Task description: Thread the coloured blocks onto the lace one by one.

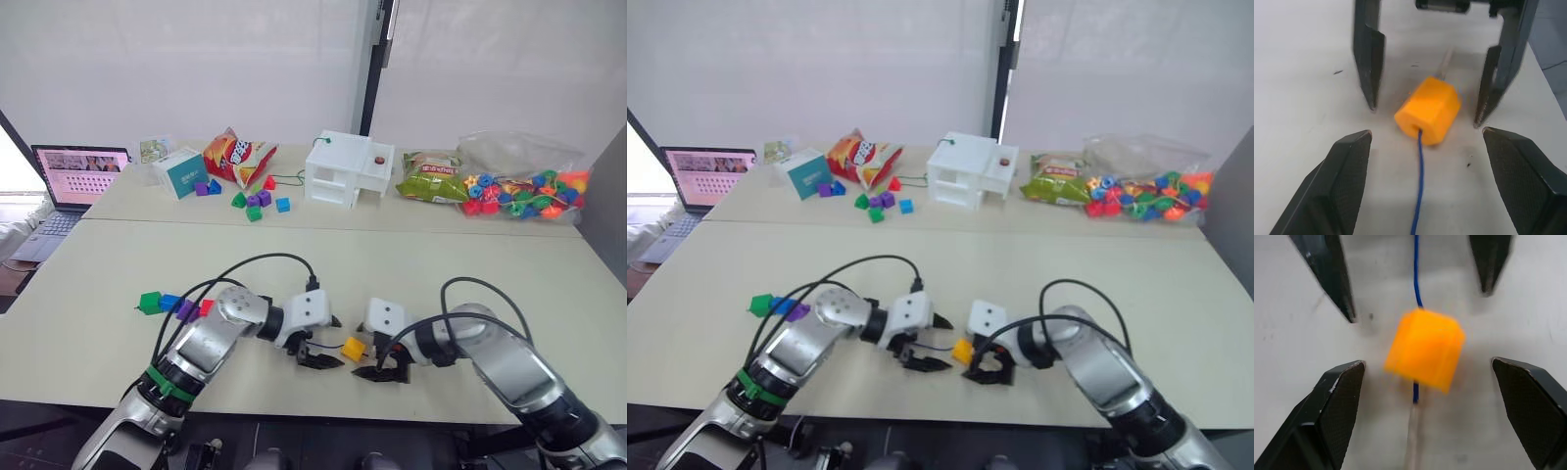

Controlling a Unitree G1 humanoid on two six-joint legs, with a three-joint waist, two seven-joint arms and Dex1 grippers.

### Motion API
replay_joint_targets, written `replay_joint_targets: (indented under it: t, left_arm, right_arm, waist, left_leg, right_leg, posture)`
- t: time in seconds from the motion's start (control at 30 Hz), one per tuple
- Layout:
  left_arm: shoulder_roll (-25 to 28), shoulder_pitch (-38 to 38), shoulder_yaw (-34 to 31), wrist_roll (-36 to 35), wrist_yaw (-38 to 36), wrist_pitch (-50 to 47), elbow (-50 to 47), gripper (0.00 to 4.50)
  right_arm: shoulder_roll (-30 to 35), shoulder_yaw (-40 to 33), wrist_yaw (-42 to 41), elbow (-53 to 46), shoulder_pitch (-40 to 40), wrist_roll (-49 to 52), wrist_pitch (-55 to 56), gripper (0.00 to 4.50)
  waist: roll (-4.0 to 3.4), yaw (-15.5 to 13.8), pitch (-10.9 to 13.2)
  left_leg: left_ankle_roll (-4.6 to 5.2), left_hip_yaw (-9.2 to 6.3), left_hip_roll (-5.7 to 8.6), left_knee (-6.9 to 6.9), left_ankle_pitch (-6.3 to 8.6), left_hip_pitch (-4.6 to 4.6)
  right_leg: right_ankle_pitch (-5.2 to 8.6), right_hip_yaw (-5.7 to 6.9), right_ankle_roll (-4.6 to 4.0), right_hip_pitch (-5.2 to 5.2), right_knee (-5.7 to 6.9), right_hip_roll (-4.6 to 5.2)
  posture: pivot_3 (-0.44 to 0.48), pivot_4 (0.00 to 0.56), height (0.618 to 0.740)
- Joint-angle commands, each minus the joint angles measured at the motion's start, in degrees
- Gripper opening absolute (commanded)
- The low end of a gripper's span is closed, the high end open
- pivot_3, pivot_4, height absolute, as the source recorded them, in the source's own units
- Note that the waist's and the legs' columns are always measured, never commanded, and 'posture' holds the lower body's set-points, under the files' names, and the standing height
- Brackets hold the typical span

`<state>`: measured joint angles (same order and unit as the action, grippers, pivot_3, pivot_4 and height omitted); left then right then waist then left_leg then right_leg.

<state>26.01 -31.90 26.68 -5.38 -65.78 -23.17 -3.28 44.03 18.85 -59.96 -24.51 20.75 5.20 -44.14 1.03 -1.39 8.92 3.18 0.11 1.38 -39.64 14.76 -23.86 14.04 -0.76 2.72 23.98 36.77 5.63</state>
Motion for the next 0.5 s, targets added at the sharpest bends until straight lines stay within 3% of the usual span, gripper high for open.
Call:
replay_joint_targets:
  t: [0.03, 0.27, 0.5]
  left_arm:
    - [-1.79, -1.62, 0.76, 0.63, 0.43, 2.53, 1.35, 3.83]
    - [-4.76, -4.26, 3.10, 3.58, -0.52, 9.68, 9.15, 3.83]
    - [-4.97, -5.25, 3.73, 4.31, -3.03, 12.85, 11.95, 1.70]
  right_arm:
    - [2.64, -3.10, 0.72, -2.39, -2.81, 1.02, 0.35, 4.44]
    - [3.62, -5.47, 3.44, -3.23, -7.84, 1.82, 1.39, 4.44]
    - [2.95, -5.85, 6.13, -4.52, -10.10, 2.95, 1.53, 4.50]
  waist:
    - [0.00, 0.08, 0.00]
    - [0.00, 0.13, 0.00]
    - [0.00, 0.33, 0.00]
  left_leg:
    - [0.00, 0.01, -0.03, -0.05, 0.00, -0.01]
    - [-0.01, 0.00, -0.11, -0.16, -0.01, 0.05]
    - [0.00, 0.00, -0.13, -0.17, -0.01, 0.05]
  right_leg:
    - [0.00, 0.00, 0.00, -0.01, 0.01, -0.03]
    - [0.00, 0.01, 0.01, -0.12, 0.06, -0.13]
    - [0.00, 0.00, 0.01, -0.12, 0.07, -0.16]
  posture:
    - [0.000, 0.150, 0.740]
    - [0.000, 0.150, 0.740]
    - [0.000, 0.150, 0.740]
